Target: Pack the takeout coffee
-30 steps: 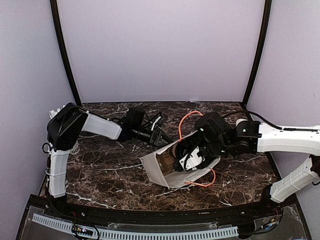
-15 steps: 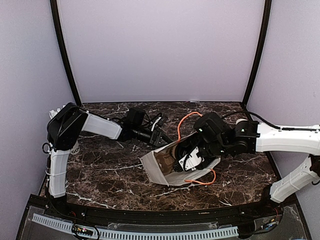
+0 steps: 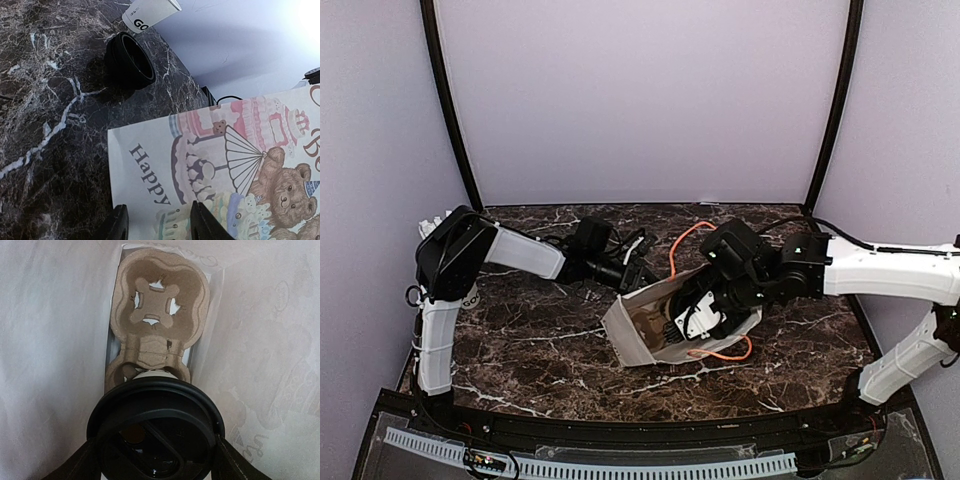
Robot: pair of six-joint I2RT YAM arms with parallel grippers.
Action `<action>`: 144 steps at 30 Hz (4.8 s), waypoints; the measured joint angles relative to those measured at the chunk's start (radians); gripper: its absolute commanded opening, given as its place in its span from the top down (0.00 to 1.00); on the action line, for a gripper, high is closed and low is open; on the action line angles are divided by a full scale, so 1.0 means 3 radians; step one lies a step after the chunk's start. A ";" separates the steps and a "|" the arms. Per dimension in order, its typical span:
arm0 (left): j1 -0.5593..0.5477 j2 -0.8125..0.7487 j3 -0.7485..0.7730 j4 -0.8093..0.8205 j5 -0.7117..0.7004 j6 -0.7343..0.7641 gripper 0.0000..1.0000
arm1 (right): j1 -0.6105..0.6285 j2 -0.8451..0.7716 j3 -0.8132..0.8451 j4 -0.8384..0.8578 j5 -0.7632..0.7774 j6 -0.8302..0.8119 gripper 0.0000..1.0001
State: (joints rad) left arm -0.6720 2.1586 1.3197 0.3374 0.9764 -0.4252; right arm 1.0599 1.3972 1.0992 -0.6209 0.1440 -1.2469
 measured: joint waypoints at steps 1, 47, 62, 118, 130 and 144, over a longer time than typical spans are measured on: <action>-0.0001 0.0001 0.0000 -0.0014 0.0000 0.0003 0.56 | -0.0001 0.0010 0.0019 -0.0031 -0.0006 0.0004 0.54; 0.0378 -0.0476 0.0181 -0.1132 -0.0251 0.0385 0.51 | -0.0408 0.1451 0.1788 -0.1788 -0.0810 0.0956 0.57; 0.0380 -0.0640 0.0126 -0.1221 -0.0315 0.0454 0.51 | -0.0192 0.1411 0.1628 -0.1834 -0.0680 0.1312 0.57; 0.0392 -0.1562 -0.0476 -0.1425 -0.0777 0.0389 0.51 | -0.0291 0.1350 0.1578 -0.1789 -0.0905 0.1453 0.37; 0.0375 -0.1582 -0.0476 -0.1564 -0.0866 0.0385 0.51 | -0.0253 0.1362 0.1700 -0.2107 -0.0928 0.1476 0.01; 0.0369 -0.1582 -0.0451 -0.1710 -0.0890 0.0409 0.51 | -0.0216 0.1358 0.2115 -0.2434 -0.0940 0.1476 0.01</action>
State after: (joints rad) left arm -0.5613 1.6840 1.1843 -0.1757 0.7094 -0.3023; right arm 0.9951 1.8046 1.7336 -1.3510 -0.1379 -0.8040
